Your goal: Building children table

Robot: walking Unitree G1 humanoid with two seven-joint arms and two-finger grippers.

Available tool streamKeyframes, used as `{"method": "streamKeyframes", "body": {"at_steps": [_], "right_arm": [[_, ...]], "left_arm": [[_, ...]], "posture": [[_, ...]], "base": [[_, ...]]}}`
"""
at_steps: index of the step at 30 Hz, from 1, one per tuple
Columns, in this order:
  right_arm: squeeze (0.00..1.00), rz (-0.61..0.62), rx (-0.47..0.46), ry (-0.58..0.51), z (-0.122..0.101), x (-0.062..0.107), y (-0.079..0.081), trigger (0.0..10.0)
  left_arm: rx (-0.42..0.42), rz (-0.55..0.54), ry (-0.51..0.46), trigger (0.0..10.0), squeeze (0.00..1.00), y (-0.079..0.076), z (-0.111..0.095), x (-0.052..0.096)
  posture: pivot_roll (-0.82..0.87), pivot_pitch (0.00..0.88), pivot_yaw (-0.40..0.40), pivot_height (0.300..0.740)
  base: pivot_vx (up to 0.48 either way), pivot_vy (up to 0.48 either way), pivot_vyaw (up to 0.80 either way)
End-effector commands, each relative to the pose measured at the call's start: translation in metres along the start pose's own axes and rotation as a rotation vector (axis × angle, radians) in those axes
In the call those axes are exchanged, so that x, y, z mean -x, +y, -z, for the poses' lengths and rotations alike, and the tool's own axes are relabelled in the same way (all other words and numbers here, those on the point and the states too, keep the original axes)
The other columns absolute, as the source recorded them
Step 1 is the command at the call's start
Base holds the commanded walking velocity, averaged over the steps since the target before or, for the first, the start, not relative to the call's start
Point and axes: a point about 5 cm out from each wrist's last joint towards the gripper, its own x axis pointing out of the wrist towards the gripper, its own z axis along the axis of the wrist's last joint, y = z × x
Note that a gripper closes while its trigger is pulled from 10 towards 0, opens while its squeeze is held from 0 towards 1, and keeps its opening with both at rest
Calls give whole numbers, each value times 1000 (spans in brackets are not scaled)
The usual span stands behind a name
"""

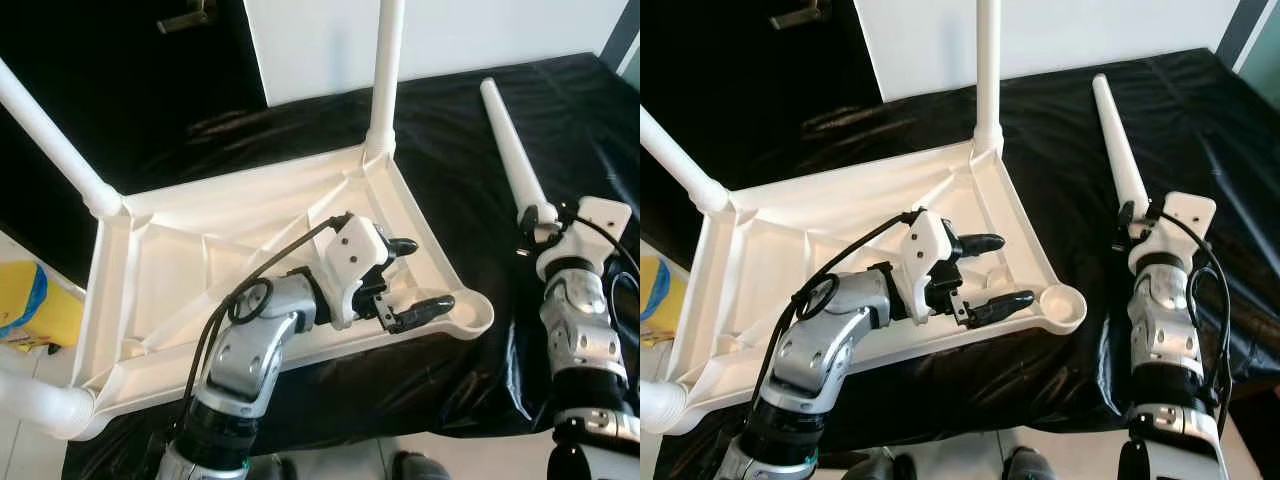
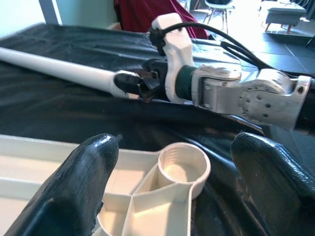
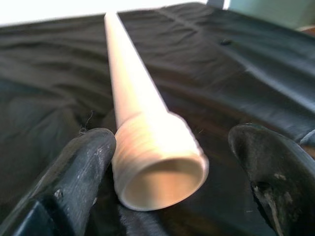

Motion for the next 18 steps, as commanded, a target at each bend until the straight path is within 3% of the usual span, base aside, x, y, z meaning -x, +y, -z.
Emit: {"method": "streamKeyframes", "body": {"at_steps": [1,17,18], "right_arm": [[0,-54,-9,12,1,-5,7,10000],[0,-155,-7,35,-7,-33,20,10000],[0,-161,-10,38,-6,-34,21,9451]], "left_arm": [[11,-121,23,10000,0,2,1,3],[32,-146,71,10000,0,-2,2,11],[32,-151,75,10000,0,-2,2,11]], "posture": [[29,252,128,740],[87,278,133,740],[90,275,132,740]], "base": [[0,0,0],[0,0,0],[0,0,0]]}}
